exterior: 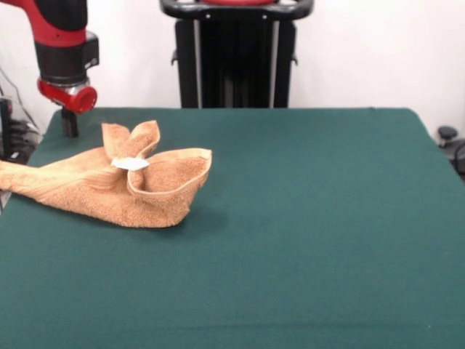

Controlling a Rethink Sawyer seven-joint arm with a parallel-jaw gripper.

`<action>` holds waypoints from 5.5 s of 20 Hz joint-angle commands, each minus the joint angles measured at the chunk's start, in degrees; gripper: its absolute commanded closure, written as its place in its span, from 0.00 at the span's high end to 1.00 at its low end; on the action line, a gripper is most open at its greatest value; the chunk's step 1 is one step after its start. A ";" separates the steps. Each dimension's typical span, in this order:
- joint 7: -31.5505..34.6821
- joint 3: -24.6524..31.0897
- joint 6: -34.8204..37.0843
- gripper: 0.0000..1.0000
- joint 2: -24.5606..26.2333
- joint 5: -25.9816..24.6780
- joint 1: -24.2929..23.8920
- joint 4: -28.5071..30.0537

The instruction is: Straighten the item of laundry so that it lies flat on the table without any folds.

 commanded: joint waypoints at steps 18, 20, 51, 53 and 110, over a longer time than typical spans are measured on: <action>5.45 5.79 6.12 0.00 2.55 6.08 5.72 -12.56; 5.99 5.98 5.36 1.00 2.31 6.55 5.49 -12.13; 8.92 2.26 16.32 1.00 -1.98 18.73 12.52 -12.00; 10.18 1.59 15.30 1.00 -0.99 19.76 13.49 -11.82; 7.90 -7.66 -0.66 1.00 1.83 32.49 25.15 5.86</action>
